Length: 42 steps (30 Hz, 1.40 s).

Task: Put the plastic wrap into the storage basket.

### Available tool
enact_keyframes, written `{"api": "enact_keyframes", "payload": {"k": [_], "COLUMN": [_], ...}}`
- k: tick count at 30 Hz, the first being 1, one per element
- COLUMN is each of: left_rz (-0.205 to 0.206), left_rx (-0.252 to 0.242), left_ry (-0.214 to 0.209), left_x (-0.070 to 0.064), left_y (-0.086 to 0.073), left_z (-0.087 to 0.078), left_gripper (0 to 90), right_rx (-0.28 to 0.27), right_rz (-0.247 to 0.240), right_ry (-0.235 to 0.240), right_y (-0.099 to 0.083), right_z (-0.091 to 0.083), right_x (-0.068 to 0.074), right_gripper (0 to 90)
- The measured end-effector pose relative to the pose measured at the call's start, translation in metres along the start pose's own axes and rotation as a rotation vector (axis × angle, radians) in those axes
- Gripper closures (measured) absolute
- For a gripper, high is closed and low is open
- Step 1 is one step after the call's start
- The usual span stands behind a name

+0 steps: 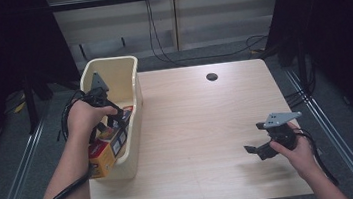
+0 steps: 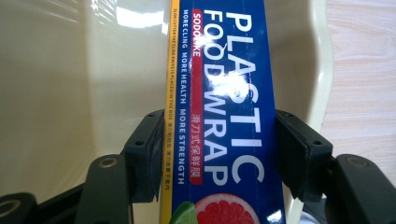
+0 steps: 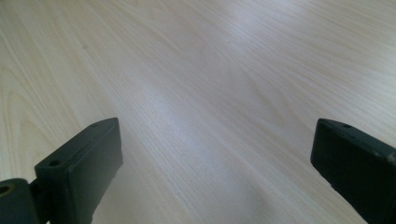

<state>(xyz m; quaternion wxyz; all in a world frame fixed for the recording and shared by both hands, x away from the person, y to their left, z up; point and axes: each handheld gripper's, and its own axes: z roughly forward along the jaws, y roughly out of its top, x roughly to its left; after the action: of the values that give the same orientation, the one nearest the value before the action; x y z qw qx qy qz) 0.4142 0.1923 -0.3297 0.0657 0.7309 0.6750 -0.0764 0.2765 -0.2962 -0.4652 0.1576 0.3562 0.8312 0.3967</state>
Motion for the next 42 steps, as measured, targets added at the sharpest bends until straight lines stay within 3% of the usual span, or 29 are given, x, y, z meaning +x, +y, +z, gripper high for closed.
{"api": "enact_keyframes", "payload": {"k": [12, 27, 35, 42], "left_rz": [-0.031, -0.030, -0.034, -0.008], "left_rx": [-0.008, -0.004, -0.048, -0.082], "left_ry": [-0.006, -0.010, -0.057, -0.045], "left_x": [0.001, 0.002, 0.003, -0.001], "left_y": [0.001, 0.002, 0.001, 0.001], "left_z": [0.004, 0.006, -0.002, -0.013], "left_gripper": [39.7, 38.8, 36.9, 30.9], "right_rx": [-0.001, 0.001, -0.001, -0.001], "right_rz": [0.002, -0.002, -0.001, 0.000], "right_ry": [0.002, -0.001, 0.003, 0.001], "right_y": [0.000, 0.000, 0.000, 0.000], "right_z": [0.000, 0.000, 0.000, 0.000], "right_x": [0.000, 0.000, 0.000, 0.000], "right_gripper": [2.3, 2.3, 2.4, 2.3]}}
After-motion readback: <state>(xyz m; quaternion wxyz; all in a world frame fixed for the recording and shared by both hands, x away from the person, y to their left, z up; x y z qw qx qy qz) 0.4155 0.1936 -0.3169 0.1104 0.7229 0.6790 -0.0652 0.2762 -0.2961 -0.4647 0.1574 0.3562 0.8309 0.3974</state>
